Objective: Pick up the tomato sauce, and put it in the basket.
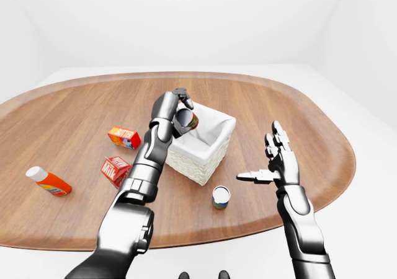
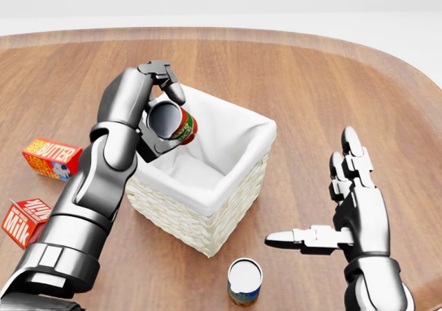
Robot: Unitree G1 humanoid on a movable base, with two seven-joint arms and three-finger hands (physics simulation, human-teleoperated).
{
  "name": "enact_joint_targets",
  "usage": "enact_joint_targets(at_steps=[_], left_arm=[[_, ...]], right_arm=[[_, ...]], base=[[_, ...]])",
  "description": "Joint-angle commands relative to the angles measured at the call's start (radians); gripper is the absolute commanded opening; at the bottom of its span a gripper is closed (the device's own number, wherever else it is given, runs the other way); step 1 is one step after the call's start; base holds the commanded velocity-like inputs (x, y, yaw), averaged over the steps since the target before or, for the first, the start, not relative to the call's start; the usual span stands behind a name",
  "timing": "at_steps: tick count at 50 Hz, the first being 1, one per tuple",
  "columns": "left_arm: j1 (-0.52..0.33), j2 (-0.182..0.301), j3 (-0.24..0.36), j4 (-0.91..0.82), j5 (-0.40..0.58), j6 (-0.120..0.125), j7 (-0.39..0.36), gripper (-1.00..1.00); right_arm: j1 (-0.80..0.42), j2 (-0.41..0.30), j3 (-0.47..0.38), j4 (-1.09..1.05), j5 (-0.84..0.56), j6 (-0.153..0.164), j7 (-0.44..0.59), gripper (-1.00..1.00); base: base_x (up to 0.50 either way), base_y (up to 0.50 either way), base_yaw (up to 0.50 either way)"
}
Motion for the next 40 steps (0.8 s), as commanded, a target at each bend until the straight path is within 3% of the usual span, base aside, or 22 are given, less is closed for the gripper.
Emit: enact_joint_targets(at_steps=[1, 15, 40], left_arm=[[-0.123, 0.028, 0.006, 0.250, -0.041, -0.054, 0.106, -1.00], [-0.209, 0.035, 0.005, 0.469, -0.032, -0.054, 0.175, -1.00], [-0.213, 0.018, 0.013, 0.519, -0.012, -0.054, 0.195, -1.00]], right_arm=[[-0.002, -0.001, -0.003, 0.000, 0.004, 0.000, 0.000, 1.00], [-0.003, -0.001, -0.001, 0.010, 0.003, 0.000, 0.000, 1.00], [0.000, 0.001, 0.004, 0.008, 0.002, 0.000, 0.001, 1.00]], base=[[0.00, 0.00, 0.00], [0.00, 0.00, 0.00], [0.00, 0.00, 0.00]])
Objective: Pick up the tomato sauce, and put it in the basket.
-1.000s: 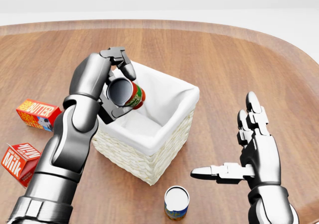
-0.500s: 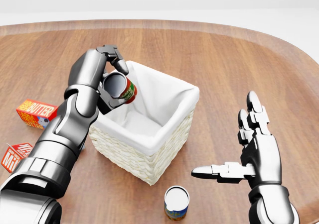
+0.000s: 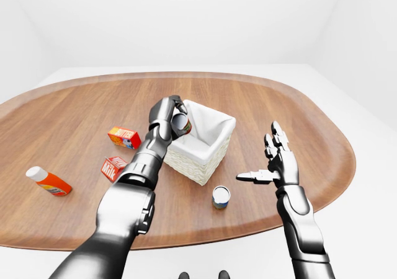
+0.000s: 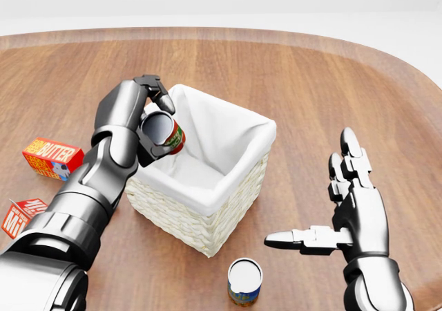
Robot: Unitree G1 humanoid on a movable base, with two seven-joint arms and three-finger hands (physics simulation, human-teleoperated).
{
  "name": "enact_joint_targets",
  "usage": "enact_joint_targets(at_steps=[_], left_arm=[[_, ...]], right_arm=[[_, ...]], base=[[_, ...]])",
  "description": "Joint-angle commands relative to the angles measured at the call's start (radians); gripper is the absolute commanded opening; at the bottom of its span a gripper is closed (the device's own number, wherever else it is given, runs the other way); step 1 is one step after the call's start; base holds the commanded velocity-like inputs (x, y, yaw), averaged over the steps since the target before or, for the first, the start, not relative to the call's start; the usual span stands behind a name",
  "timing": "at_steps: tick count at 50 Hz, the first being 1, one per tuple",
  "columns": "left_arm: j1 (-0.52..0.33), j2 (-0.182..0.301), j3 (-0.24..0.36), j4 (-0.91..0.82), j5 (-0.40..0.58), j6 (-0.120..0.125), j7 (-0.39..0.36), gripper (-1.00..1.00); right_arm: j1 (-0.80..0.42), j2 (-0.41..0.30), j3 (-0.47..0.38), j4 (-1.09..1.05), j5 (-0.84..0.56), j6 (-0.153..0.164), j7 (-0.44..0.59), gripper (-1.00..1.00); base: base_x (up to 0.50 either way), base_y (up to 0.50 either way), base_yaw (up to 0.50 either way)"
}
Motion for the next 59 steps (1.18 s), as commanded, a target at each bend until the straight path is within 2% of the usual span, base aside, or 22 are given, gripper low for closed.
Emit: enact_joint_targets(at_steps=[1, 12, 13, 14, 45, 52, 59], left_arm=[[-0.009, -0.004, 0.003, 0.020, -0.016, 0.000, 0.033, -1.00], [-0.006, -0.004, 0.003, 0.018, -0.017, 0.000, 0.034, -1.00], [-0.012, -0.007, 0.014, 0.022, -0.027, 0.000, 0.056, 1.00], [-0.010, -0.005, 0.012, 0.024, -0.031, 0.000, 0.029, 1.00], [-0.005, -0.001, 0.006, -0.010, -0.036, 0.000, 0.027, 1.00], [0.003, 0.004, 0.005, -0.079, -0.065, 0.000, 0.002, 1.00], [0.054, 0.004, 0.003, -0.242, -0.094, 0.000, -0.048, 1.00]], right_arm=[[0.001, 0.001, 0.002, -0.001, -0.001, 0.000, 0.000, 1.00], [0.006, 0.001, 0.002, -0.008, -0.001, 0.000, 0.001, 1.00], [0.005, 0.001, 0.002, -0.005, 0.000, 0.000, 0.002, 1.00], [0.005, 0.001, 0.002, -0.005, -0.001, 0.000, 0.002, 1.00], [0.000, -0.001, -0.003, -0.001, 0.003, 0.000, 0.001, 1.00], [-0.001, 0.000, -0.002, 0.005, 0.001, 0.000, 0.000, 1.00], [-0.001, -0.001, -0.002, 0.002, 0.001, 0.000, -0.001, 1.00]], base=[[0.00, 0.00, 0.00], [0.00, 0.00, 0.00], [0.00, 0.00, 0.00], [0.00, 0.00, 0.00], [0.00, 0.00, 0.00], [0.00, 0.00, 0.00], [0.00, 0.00, 0.00]])
